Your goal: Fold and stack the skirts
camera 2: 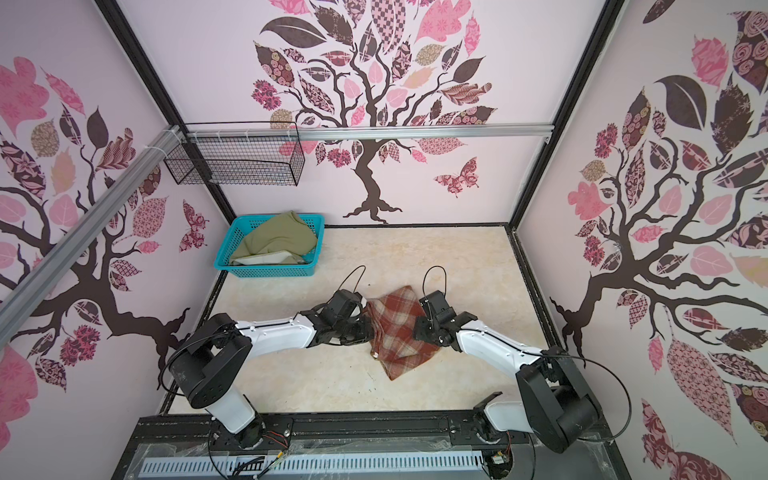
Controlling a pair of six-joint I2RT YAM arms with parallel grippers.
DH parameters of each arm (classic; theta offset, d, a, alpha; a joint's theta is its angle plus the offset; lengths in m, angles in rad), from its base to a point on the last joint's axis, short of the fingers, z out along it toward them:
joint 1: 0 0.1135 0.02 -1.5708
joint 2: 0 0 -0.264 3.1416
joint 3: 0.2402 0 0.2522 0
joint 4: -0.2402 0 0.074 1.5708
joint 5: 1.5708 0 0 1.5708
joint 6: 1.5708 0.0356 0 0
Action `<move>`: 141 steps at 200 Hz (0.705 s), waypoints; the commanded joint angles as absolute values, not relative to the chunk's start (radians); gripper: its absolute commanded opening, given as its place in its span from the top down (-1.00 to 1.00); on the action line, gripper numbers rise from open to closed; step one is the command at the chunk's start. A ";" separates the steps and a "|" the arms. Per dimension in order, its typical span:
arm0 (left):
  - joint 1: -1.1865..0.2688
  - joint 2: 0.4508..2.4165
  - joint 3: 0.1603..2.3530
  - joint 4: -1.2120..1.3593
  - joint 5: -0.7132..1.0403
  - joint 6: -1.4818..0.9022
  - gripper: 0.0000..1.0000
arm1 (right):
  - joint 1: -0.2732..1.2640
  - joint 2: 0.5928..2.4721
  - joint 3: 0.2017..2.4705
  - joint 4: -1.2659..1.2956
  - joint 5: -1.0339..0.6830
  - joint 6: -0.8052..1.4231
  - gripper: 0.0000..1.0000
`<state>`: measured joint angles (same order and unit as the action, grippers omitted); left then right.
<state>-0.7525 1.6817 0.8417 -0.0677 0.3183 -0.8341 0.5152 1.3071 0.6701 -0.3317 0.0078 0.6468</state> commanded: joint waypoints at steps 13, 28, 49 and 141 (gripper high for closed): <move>-0.752 1.659 0.837 -0.038 0.316 -0.824 1.00 | 0.553 1.225 0.823 -0.436 0.105 0.597 -0.29; -0.751 1.657 0.829 -0.023 0.319 -0.830 1.00 | 0.614 1.235 0.881 -0.448 0.132 0.582 -0.30; -0.751 1.651 0.818 -0.004 0.319 -0.836 1.00 | 0.645 1.282 0.923 -0.433 0.057 0.600 -0.30; -0.752 1.663 0.769 0.098 0.348 -0.872 1.00 | 0.719 1.410 0.844 -0.221 -0.084 0.670 -0.33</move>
<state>-0.7525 1.6688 0.7895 0.0429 0.3275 -0.8623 0.7040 1.3712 0.8467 -0.2726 -0.0418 0.6556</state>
